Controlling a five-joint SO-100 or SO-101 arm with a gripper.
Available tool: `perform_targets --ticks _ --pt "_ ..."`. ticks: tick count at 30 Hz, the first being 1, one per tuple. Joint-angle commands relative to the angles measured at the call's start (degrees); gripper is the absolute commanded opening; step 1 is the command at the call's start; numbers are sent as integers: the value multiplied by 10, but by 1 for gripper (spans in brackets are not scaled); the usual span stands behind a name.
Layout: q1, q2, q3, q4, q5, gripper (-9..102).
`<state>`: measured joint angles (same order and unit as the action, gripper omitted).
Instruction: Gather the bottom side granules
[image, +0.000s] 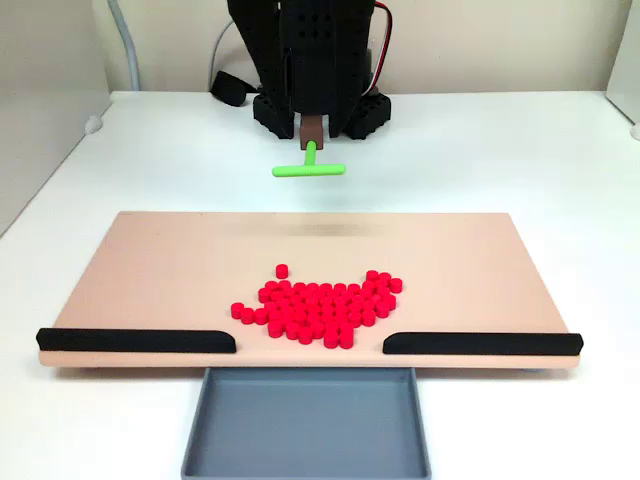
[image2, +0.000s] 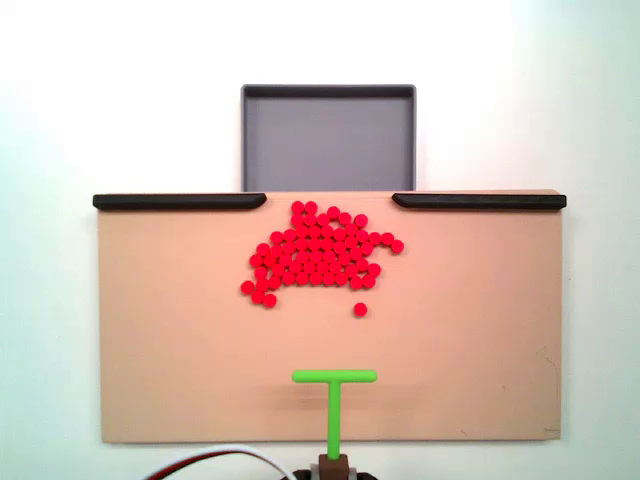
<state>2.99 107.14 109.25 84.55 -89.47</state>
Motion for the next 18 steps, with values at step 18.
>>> perform_targets --ticks 18 --pt "1 -4 -18 -4 -13 0"
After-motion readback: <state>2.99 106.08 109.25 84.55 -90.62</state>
